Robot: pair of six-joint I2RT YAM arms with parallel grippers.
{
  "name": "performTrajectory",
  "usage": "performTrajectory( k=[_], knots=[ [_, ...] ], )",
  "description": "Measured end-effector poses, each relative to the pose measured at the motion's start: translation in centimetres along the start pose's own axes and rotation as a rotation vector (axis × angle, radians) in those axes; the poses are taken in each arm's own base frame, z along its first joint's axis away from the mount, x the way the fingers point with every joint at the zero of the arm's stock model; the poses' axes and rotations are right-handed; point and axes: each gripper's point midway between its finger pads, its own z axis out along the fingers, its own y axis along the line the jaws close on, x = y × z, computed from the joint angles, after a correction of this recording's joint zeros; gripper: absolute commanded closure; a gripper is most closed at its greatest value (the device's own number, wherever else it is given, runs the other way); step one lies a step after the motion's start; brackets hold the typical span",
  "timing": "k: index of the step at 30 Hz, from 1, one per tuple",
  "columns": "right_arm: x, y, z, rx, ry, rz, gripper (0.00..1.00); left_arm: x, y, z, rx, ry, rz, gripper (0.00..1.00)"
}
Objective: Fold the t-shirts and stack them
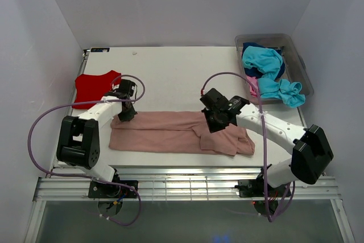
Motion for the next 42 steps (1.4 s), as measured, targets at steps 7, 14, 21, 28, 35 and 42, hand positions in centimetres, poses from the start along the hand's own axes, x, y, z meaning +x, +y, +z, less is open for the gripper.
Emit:
performTrajectory(
  k=[7,14,21,28,35,42],
  knots=[
    [0.7,-4.2,2.2,0.187,0.052,0.093,0.92,2.2,0.9,1.7,-0.037,0.046,0.020,1.00],
    [3.8,-6.8,5.0,0.303,0.179,0.109,0.92,1.9,0.7,2.1,-0.037,0.025,0.001,1.00],
    [5.0,-9.5,6.6,0.363,0.267,0.158,0.92,2.1,0.9,2.0,-0.042,-0.017,-0.056,1.00],
    [1.8,-12.0,7.8,0.380,0.298,0.182,0.92,3.2,1.2,1.5,-0.041,-0.031,-0.129,1.00],
    [-4.4,-14.7,10.2,0.395,0.306,0.159,0.92,4.9,0.8,0.9,-0.045,-0.026,-0.193,1.00],
    [-16.1,-16.8,14.3,0.415,0.136,0.147,0.92,8.3,0.0,-0.9,-0.034,-0.004,-0.222,1.00]
  ],
)
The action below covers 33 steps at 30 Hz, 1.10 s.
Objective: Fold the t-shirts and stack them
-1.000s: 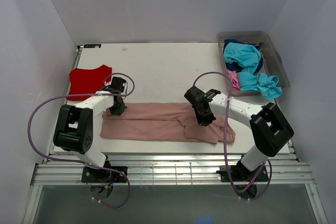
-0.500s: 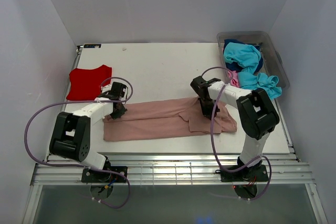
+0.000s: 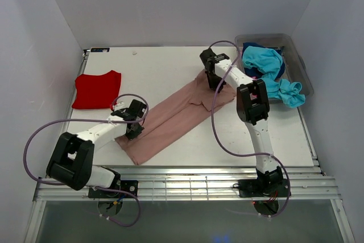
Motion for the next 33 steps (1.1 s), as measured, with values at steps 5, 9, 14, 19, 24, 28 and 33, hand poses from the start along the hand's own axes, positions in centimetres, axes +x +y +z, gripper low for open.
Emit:
performTrajectory(
  k=[5,9,14,19,24,28,33],
  knots=[
    [-5.1,1.2,0.7,-0.057,-0.133,0.075,0.92,3.2,0.5,-1.7,0.041,0.069,-0.027,1.00],
    [-6.9,2.5,1.1,-0.177,-0.189,0.121,0.92,5.7,0.7,-3.1,0.105,0.144,-0.033,1.00],
    [-10.3,4.9,0.2,-0.408,-0.286,0.190,0.92,8.1,-0.3,-4.5,0.180,0.231,0.024,1.00],
    [-13.0,5.1,-1.5,-0.487,-0.397,0.215,0.90,6.9,-3.6,-6.9,0.265,0.221,0.060,1.00],
    [-13.3,2.9,-7.8,-0.487,-0.494,0.208,0.91,2.4,-9.6,-11.9,0.464,0.123,0.052,1.00],
    [-14.7,0.7,-16.6,-0.512,-0.645,0.215,0.92,0.9,-11.2,-13.5,0.538,0.073,0.097,1.00],
    [-13.7,0.2,-22.1,-0.521,-0.712,0.190,0.92,3.3,-9.1,-10.0,0.444,0.115,0.219,1.00]
  ],
)
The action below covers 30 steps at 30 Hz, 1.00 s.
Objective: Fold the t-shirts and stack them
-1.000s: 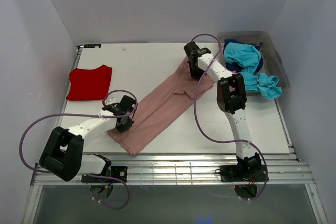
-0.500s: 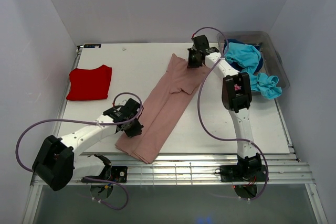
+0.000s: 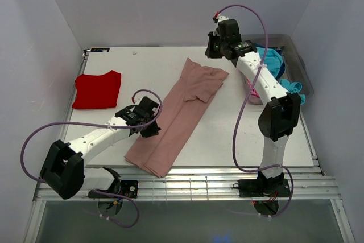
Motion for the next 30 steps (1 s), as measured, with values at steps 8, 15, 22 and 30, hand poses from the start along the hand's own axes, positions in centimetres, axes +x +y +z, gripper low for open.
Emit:
performTrajectory(
  k=[8,15,22,30],
  knots=[
    [14.4,0.3,3.5,0.044,0.371,-0.057,0.92,5.0,6.1,2.4,-0.178,0.139,0.061,1.00],
    [21.8,-2.6,5.6,0.117,0.563,-0.065,0.92,5.9,7.0,2.7,-0.192,0.157,0.076,1.00],
    [23.8,-4.0,7.0,0.162,0.608,-0.076,0.92,6.5,7.3,3.2,-0.179,0.163,0.077,1.00],
    [23.1,-4.2,8.1,0.190,0.604,-0.085,0.92,6.7,5.9,3.8,-0.138,0.182,0.078,1.00]
  ],
)
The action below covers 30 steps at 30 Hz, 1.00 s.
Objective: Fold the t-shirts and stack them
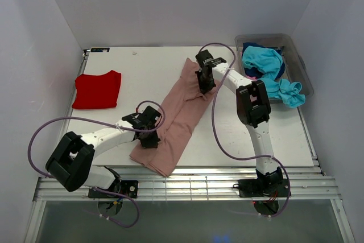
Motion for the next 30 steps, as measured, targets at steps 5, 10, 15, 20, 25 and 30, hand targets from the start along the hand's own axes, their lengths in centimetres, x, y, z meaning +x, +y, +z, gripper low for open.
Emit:
performTrajectory(
  k=[5,10,15,20,25,30],
  knots=[
    [-1.7,0.2,0.6,0.014,-0.013,0.020,0.92,-0.4,-2.7,0.5,0.037,0.038,-0.002,1.00],
    [-4.5,0.3,1.6,0.004,-0.072,0.078,0.92,-0.2,-5.6,1.0,0.084,0.062,0.005,1.00],
    [-6.6,-0.5,2.3,-0.015,-0.129,0.155,0.92,1.1,-7.6,1.0,0.120,0.096,0.027,1.00],
    [-8.4,-1.6,2.9,-0.048,-0.184,0.236,0.92,1.9,-9.2,1.1,0.139,0.133,0.038,1.00],
    [-10.3,-2.2,3.5,-0.099,-0.240,0.299,0.92,1.7,-11.5,1.6,0.155,0.166,0.050,1.00],
    [-12.1,-2.3,4.1,-0.167,-0.294,0.352,0.92,1.1,-14.0,2.1,0.173,0.176,0.071,1.00]
  ],
)
